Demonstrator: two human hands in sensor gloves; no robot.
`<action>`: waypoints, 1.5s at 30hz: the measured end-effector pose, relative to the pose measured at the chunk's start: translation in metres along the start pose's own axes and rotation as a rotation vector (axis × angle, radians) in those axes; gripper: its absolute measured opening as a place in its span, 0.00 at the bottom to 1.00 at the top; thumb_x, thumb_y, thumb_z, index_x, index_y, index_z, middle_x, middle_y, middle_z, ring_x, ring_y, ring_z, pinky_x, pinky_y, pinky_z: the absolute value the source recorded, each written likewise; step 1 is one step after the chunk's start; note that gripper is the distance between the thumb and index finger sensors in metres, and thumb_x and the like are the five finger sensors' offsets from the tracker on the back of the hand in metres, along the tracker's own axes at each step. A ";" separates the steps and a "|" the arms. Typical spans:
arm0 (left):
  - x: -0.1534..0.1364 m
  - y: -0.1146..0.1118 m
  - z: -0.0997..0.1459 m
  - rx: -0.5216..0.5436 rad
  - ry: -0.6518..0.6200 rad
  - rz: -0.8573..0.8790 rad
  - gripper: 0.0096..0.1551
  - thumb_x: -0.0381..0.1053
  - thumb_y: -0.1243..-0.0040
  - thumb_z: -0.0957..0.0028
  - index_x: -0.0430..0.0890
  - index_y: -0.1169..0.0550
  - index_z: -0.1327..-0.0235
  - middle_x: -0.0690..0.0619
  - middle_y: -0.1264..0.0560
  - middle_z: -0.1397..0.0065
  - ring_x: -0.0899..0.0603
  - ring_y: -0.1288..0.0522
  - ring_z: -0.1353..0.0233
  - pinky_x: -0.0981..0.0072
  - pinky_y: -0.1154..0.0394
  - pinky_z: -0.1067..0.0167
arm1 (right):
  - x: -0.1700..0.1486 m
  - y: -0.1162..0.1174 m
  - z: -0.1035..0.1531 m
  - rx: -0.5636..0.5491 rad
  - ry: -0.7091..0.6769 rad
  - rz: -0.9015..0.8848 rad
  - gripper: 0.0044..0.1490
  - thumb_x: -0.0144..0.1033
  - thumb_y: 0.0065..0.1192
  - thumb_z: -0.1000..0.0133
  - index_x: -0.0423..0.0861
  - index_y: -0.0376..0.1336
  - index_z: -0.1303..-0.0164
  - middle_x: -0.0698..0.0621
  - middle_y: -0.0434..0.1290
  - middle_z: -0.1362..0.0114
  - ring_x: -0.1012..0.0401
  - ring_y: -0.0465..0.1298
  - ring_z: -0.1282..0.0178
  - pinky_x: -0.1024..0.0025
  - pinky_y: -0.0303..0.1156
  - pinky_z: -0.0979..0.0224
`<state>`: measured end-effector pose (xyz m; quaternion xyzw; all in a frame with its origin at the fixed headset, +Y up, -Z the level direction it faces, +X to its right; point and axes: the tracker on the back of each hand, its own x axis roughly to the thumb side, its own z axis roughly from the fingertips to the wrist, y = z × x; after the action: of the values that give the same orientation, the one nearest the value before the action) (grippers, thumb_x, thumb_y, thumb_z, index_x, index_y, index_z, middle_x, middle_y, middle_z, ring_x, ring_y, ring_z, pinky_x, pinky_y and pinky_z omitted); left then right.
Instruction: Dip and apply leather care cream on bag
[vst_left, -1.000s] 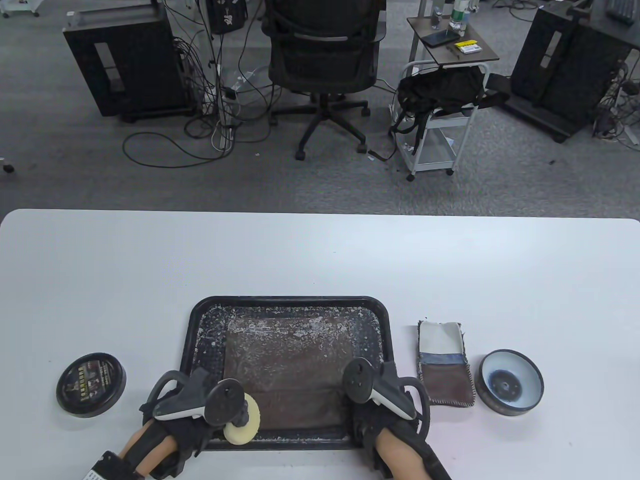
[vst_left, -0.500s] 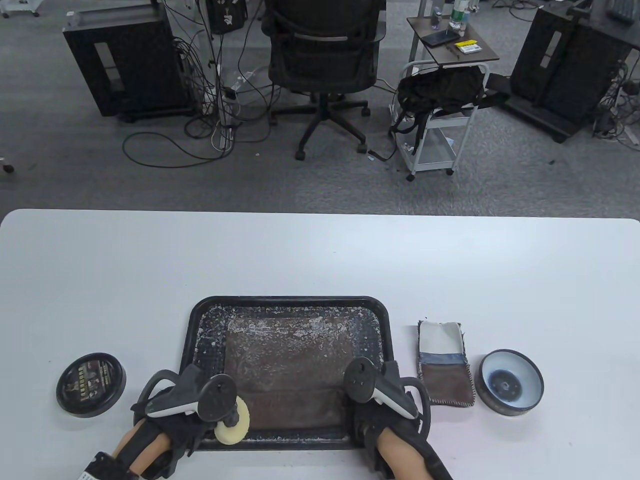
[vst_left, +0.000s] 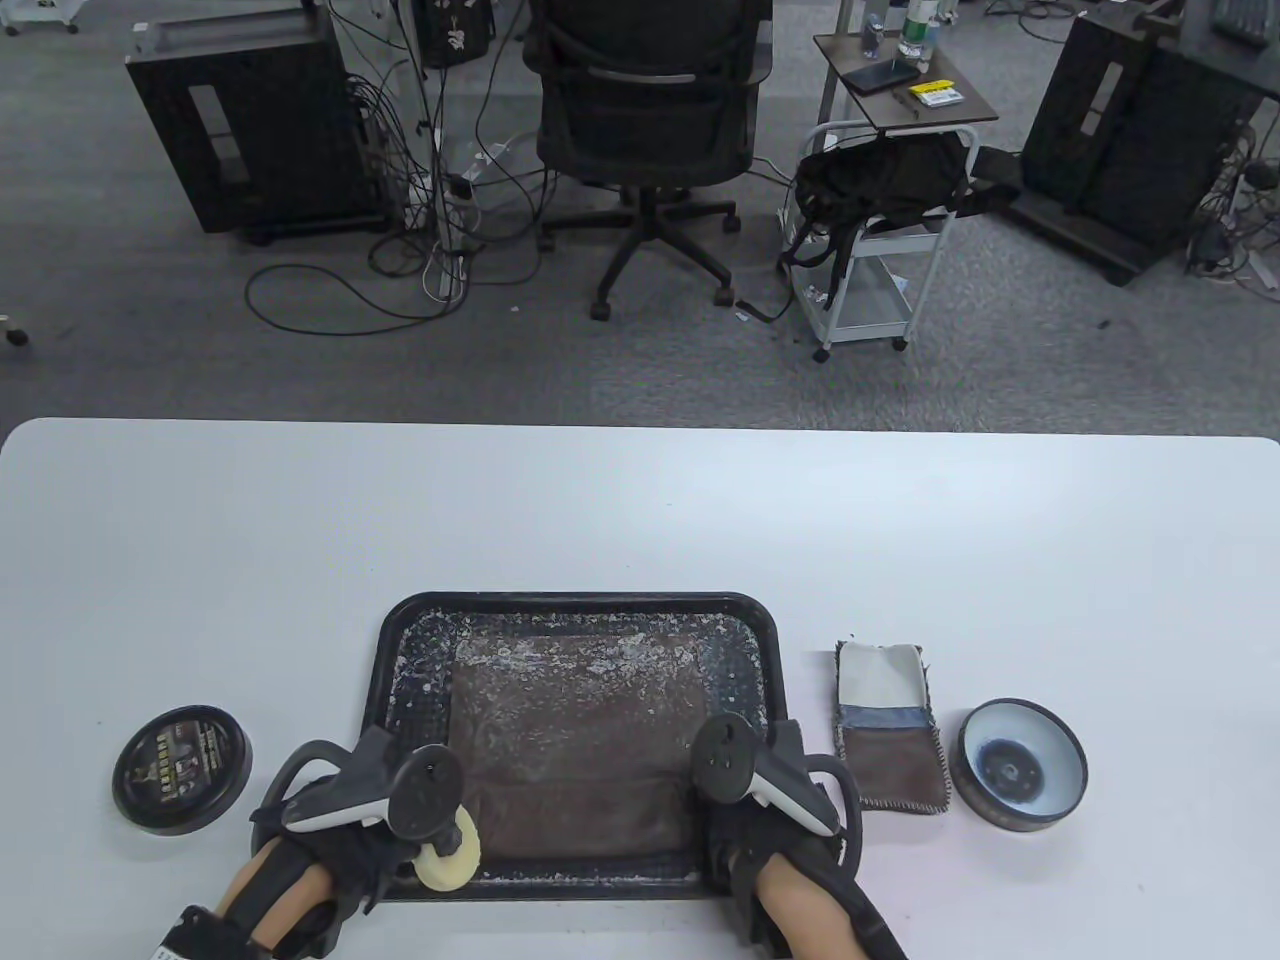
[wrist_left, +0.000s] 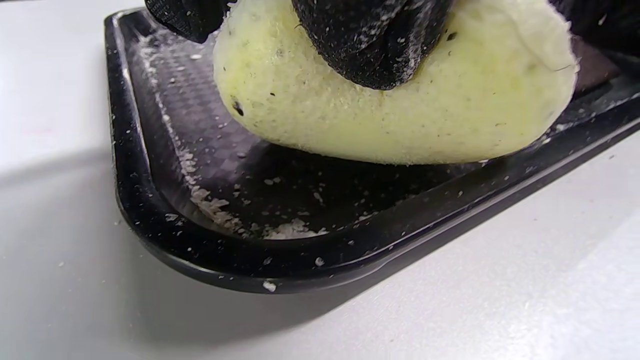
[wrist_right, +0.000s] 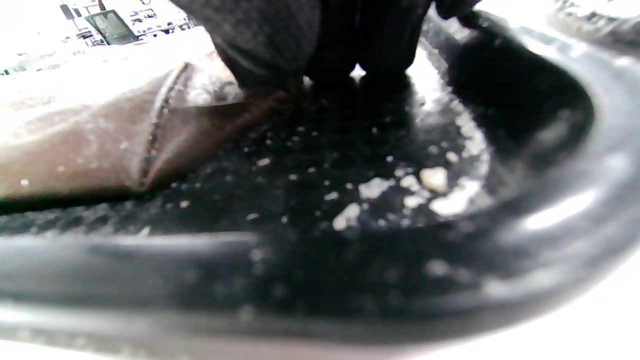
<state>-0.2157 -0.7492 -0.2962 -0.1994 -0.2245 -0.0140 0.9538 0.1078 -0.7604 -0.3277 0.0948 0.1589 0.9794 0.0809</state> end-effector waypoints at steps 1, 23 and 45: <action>-0.003 0.002 0.002 0.007 -0.004 0.030 0.24 0.45 0.34 0.66 0.69 0.17 0.58 0.71 0.20 0.37 0.55 0.24 0.29 0.52 0.32 0.27 | 0.000 0.000 0.000 0.003 0.000 -0.003 0.30 0.24 0.60 0.53 0.44 0.68 0.38 0.42 0.63 0.24 0.41 0.63 0.25 0.38 0.52 0.24; -0.093 0.016 0.020 0.517 0.530 0.203 0.29 0.47 0.34 0.60 0.63 0.23 0.43 0.62 0.24 0.29 0.48 0.25 0.26 0.47 0.32 0.28 | -0.003 0.000 -0.001 0.031 -0.008 -0.027 0.31 0.26 0.60 0.53 0.43 0.66 0.36 0.41 0.61 0.23 0.40 0.61 0.24 0.37 0.50 0.24; -0.120 -0.009 -0.015 0.359 0.792 0.102 0.30 0.50 0.35 0.59 0.64 0.26 0.39 0.62 0.27 0.27 0.49 0.27 0.25 0.50 0.31 0.27 | -0.002 0.000 0.000 0.033 -0.007 -0.030 0.31 0.26 0.60 0.52 0.43 0.66 0.36 0.40 0.60 0.23 0.39 0.60 0.24 0.37 0.50 0.24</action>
<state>-0.3185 -0.7711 -0.3574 -0.0206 0.1698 -0.0028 0.9853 0.1100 -0.7611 -0.3283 0.0970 0.1761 0.9750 0.0947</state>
